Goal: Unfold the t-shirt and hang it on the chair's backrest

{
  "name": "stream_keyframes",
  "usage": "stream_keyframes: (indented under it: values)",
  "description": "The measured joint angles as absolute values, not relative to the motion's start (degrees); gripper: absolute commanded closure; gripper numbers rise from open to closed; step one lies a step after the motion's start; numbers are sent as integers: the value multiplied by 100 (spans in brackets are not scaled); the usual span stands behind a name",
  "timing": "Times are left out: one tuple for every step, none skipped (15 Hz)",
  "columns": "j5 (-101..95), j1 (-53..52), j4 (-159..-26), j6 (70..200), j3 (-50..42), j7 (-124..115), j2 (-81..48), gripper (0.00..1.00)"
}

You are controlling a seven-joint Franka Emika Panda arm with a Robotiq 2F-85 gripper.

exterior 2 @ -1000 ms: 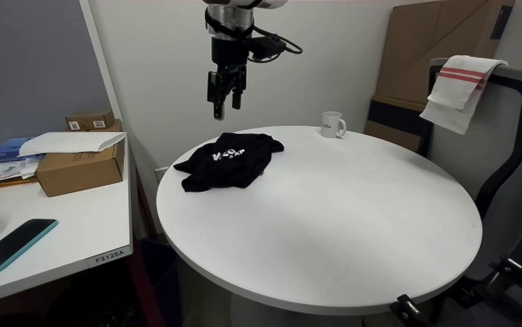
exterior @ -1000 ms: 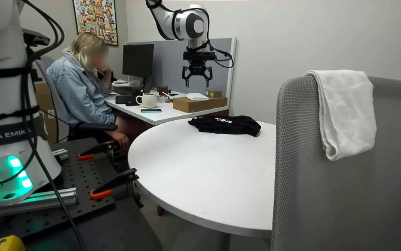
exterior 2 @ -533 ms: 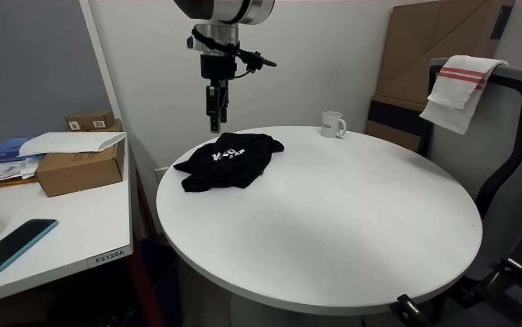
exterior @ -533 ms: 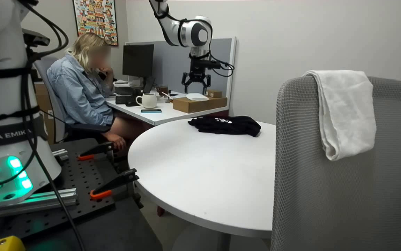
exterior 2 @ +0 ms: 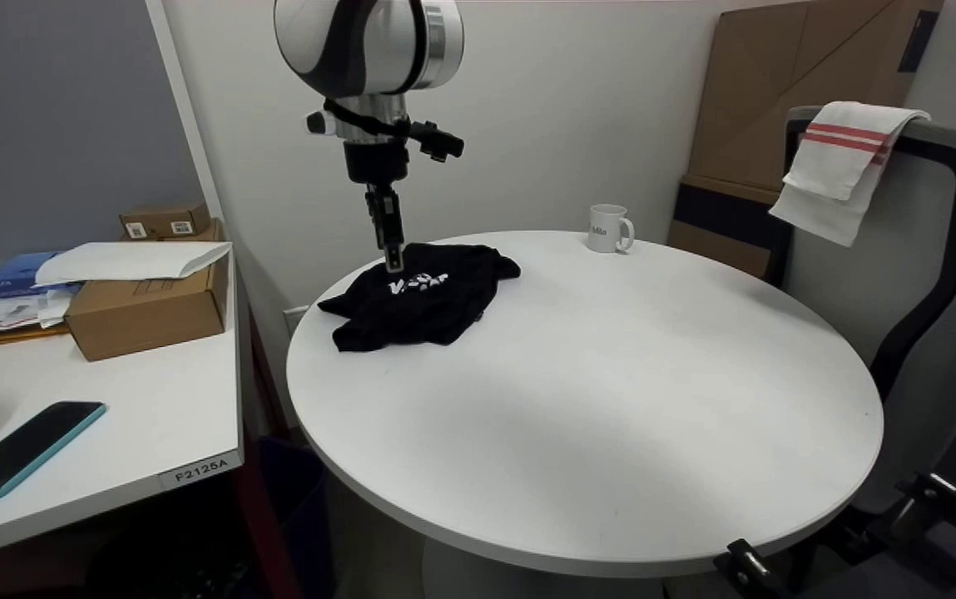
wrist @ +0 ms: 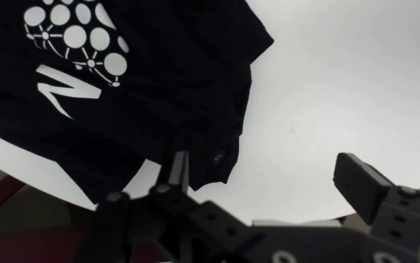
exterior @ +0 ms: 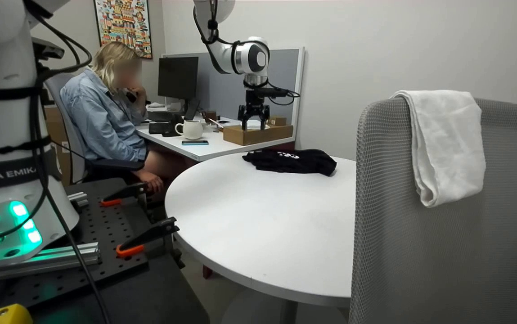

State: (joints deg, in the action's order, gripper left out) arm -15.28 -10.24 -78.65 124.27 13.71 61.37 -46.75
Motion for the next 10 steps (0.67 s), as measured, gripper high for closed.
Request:
stream_keyframes:
  values:
    - [-1642, -1103, -7787, 12498, 1321, 6241, -4787, 0]
    - [-1736, -1167, -7716, 12578, 1272, 6344, -4901, 0]
    - [-1824, -1221, -7649, 12656, 1226, 6461, -5014, 0]
    - [-1897, -1259, -7585, 12726, 1185, 6579, -5123, 0]
    - [-1969, -1284, -7532, 12802, 1150, 6704, -5229, 0]
    - [-2030, -1306, -7475, 12871, 1113, 6827, -5333, 0]
    - [-2078, -1324, -7415, 12943, 1077, 6949, -5436, 0]
    - [-2110, -1340, -7357, 13043, 1041, 7045, -5538, 0]
    - [-2133, -1354, -7297, 13139, 1012, 7127, -5633, 0]
    - [-2147, -1368, -7235, 13224, 986, 7193, -5724, 0]
